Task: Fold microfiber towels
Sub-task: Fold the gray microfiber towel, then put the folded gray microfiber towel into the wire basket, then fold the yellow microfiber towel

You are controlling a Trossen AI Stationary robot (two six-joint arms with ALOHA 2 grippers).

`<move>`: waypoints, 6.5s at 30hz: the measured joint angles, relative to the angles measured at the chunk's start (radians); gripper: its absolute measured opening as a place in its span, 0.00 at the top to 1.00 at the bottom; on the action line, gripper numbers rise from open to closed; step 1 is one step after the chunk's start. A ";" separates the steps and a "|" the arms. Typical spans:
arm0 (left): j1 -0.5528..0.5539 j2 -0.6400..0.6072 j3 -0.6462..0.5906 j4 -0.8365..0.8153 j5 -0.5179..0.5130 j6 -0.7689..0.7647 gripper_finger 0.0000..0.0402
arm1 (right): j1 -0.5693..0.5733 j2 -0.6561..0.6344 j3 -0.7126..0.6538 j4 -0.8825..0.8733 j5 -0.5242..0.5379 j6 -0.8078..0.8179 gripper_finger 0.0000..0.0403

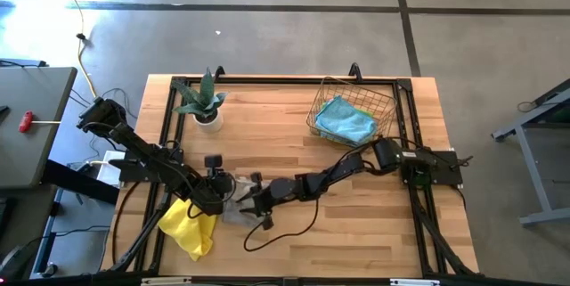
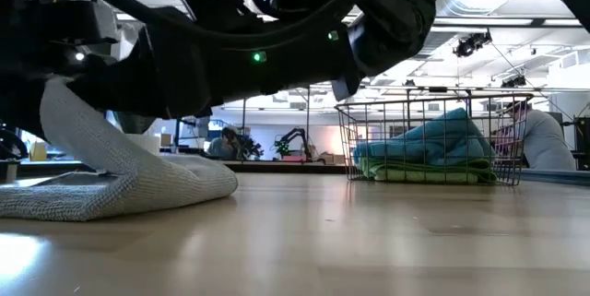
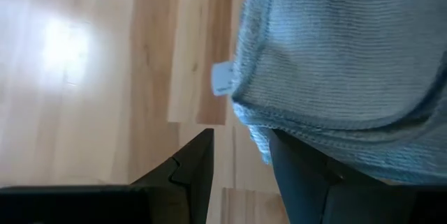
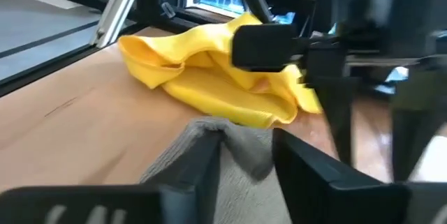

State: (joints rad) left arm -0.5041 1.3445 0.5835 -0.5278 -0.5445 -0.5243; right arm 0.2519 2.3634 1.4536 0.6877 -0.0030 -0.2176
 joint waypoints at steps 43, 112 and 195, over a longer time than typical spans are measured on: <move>-0.076 -0.037 0.145 -0.029 0.062 0.005 0.67 | 0.083 -0.242 0.003 -1.222 0.184 0.547 0.56; -0.023 -0.036 0.145 0.264 0.010 0.233 0.67 | 0.227 -0.164 -0.027 -1.056 0.558 0.676 0.98; 0.092 -0.036 0.144 0.263 -0.204 0.319 0.67 | -0.716 -0.656 0.003 -1.794 0.523 -0.221 0.67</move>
State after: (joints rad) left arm -0.4118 1.3083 0.7277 -0.2651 -0.7484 -0.2052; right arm -0.4645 1.7075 1.4571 -1.1063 0.5202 -0.4388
